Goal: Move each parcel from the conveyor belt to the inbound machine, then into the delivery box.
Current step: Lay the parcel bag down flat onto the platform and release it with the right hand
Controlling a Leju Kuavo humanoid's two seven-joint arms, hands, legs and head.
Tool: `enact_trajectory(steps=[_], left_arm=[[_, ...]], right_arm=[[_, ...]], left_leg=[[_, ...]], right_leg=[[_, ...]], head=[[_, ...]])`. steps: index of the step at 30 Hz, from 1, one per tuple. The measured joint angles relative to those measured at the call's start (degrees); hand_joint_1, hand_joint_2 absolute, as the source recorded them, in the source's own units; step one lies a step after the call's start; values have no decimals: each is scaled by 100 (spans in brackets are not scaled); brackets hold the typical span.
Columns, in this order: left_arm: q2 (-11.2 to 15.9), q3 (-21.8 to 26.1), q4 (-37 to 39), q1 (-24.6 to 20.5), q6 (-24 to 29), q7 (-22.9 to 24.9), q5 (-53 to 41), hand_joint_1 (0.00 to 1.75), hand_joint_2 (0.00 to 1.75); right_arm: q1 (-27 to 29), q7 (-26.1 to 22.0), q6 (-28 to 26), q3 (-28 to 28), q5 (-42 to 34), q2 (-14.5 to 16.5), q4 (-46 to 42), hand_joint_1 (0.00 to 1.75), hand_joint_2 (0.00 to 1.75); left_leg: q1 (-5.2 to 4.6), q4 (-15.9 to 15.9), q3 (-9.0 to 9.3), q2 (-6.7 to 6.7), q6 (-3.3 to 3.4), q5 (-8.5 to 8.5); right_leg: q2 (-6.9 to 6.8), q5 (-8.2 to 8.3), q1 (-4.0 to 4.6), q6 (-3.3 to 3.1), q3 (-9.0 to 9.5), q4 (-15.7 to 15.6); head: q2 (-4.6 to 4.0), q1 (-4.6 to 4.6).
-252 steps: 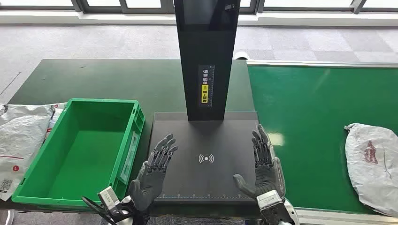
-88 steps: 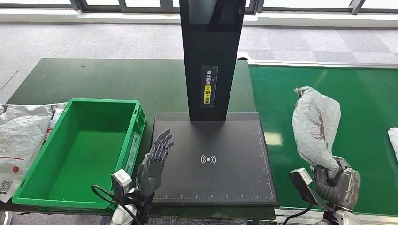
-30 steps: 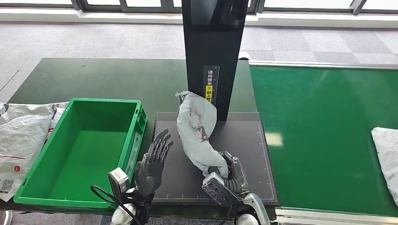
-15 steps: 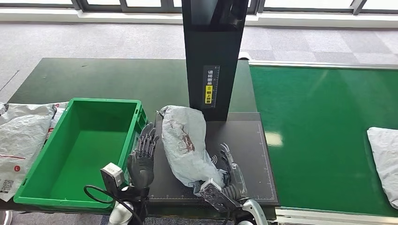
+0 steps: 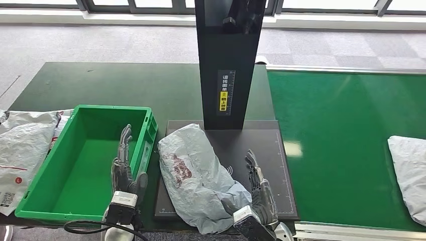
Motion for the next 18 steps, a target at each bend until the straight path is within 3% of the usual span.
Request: enact_trajectory(steps=[9,18], left_arm=[[24,-5,2,34,-103,72,-220,0,175],[137,-540,828,-208,-851,1464,-2891,0,175]], right_arm=[[166,-77,61,-10,-97,-60,-496,0,175],[297,-683,827,-105,-477,-60,-1288,0,175]], left_leg=[[0,1,3,10,0,0],[-3,1,5,10,1,-1]], right_leg=[[8,1,0,1,-1,0],[10,2,-3,2,-2,-1]], head=[[0,0],[0,0]])
